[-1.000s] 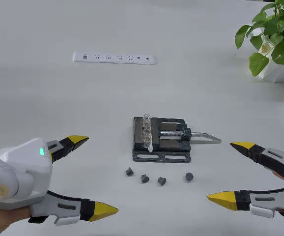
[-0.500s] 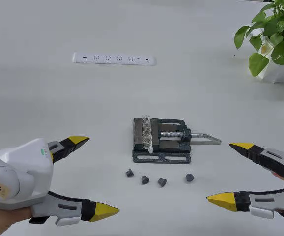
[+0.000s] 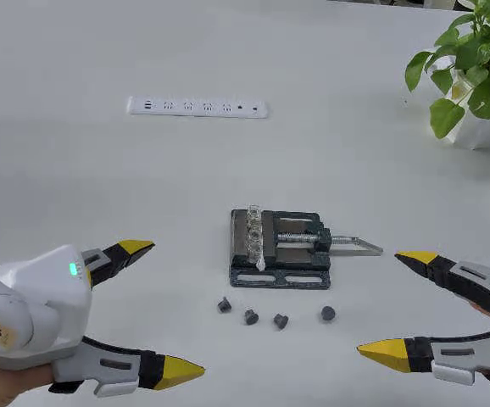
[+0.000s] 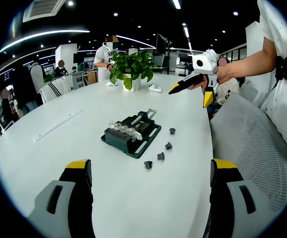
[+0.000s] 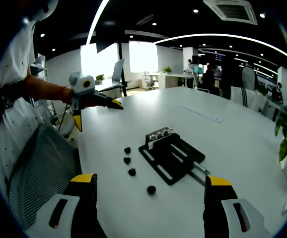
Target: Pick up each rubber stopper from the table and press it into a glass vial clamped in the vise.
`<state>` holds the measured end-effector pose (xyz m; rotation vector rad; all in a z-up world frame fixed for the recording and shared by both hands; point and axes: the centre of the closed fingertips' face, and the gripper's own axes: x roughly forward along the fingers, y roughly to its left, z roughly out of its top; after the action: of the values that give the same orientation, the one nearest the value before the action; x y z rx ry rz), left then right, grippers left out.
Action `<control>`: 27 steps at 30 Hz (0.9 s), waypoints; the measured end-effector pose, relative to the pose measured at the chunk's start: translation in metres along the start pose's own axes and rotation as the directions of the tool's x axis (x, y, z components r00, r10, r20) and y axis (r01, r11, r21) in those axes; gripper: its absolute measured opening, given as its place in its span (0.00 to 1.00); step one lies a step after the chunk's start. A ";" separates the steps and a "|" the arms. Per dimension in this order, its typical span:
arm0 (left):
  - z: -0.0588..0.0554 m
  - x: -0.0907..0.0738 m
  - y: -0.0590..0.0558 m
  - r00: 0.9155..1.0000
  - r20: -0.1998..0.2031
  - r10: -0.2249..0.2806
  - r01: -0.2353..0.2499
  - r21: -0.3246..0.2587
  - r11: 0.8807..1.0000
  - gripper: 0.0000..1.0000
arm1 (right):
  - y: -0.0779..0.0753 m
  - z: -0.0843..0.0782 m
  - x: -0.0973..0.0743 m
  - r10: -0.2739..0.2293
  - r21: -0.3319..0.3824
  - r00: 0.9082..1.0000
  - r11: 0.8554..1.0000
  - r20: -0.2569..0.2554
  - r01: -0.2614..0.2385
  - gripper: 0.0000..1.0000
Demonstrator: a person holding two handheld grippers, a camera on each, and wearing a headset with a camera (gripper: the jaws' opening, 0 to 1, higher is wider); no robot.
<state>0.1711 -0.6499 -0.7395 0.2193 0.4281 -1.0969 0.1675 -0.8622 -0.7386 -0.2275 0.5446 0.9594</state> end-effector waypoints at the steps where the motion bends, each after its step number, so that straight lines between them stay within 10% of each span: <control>1: -0.001 0.000 0.000 1.000 -0.001 0.000 0.000 0.001 1.000 0.99 | 0.000 0.000 0.000 0.001 0.000 1.000 1.000 -0.001 -0.001 0.88; 27: -0.003 0.003 0.001 1.000 0.004 -0.005 0.005 -0.009 1.000 0.99 | -0.004 -0.002 0.007 0.029 -0.012 0.999 0.999 -0.033 -0.030 0.85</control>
<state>0.1727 -0.6510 -0.7440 0.2081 0.4305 -1.0999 0.1733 -0.8599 -0.7444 -0.2474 0.5737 0.9892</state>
